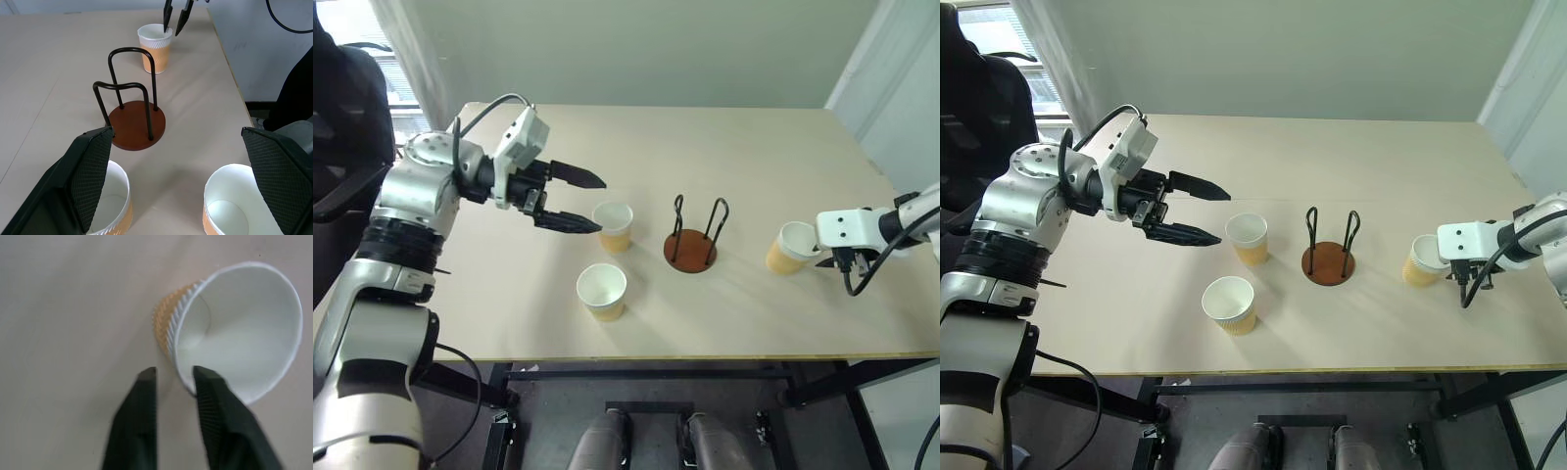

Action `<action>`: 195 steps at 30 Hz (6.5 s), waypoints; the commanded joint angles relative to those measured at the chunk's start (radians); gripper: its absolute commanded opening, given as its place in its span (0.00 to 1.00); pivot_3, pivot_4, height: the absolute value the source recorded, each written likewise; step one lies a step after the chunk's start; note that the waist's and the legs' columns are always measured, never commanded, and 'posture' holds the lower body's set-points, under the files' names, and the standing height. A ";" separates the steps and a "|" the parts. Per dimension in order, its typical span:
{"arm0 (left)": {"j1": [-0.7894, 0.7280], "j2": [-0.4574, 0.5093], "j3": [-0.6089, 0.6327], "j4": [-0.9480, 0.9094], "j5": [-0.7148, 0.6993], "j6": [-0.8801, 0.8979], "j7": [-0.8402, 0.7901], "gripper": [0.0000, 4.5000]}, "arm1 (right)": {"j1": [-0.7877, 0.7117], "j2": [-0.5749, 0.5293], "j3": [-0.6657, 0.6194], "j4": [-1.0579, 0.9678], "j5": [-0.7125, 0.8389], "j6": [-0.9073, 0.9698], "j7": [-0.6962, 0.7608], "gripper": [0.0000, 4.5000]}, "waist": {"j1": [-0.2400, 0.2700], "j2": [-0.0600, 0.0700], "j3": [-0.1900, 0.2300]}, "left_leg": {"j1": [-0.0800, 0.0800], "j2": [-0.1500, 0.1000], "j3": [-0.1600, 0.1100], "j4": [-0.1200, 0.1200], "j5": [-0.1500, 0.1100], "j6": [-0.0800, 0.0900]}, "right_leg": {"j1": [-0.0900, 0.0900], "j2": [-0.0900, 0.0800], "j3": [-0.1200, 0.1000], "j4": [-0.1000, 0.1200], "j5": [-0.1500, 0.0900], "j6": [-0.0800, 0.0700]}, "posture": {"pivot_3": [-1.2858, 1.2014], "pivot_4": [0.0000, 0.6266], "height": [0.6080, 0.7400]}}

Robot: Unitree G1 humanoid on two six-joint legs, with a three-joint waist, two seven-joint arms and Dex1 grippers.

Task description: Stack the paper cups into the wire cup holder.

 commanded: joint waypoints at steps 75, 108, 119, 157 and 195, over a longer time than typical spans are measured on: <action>-0.081 0.016 -0.113 0.169 -0.029 -0.146 -0.031 1.00 | -0.471 0.259 0.130 -0.225 0.112 0.237 0.182 0.13 | -0.005 0.000 0.000 | -0.003 0.000 0.000 -0.001 -0.001 -0.002 | -0.006 0.000 -0.002 0.002 -0.004 -0.007 | 0.52 0.24 1.00; -0.295 -0.102 -0.082 0.410 0.536 -0.580 -0.002 1.00 | -0.268 0.195 -0.165 -0.297 0.396 0.682 -0.062 0.91 | -0.004 0.000 0.000 | -0.003 0.001 0.000 -0.001 0.000 -0.002 | -0.007 0.001 -0.001 0.003 -0.003 -0.005 | 0.52 0.24 1.00; -0.349 -0.171 -0.146 0.503 0.796 -0.711 0.056 1.00 | -0.296 0.147 -0.131 -0.240 0.400 0.646 -0.019 0.91 | 0.001 0.000 0.000 | -0.006 0.000 0.000 0.000 -0.002 0.000 | -0.008 0.000 0.000 0.001 -0.003 -0.003 | 0.52 0.24 1.00; -0.287 -0.272 -0.180 0.601 1.002 -0.843 0.118 0.21 | -0.302 0.113 -0.106 -0.209 0.377 0.582 -0.023 0.92 | 0.004 0.000 0.000 | -0.013 0.000 0.003 0.018 -0.007 0.005 | -0.011 -0.001 0.000 0.008 0.001 0.002 | 0.52 0.24 1.00; -0.730 -0.414 -0.162 0.728 0.757 -0.587 -0.031 0.01 | -0.289 0.139 -0.091 0.137 0.276 0.263 0.113 0.92 | 0.005 0.001 0.000 | -0.015 0.002 0.005 0.016 -0.014 0.007 | -0.011 -0.001 0.001 0.001 0.005 0.010 | 0.52 0.24 1.00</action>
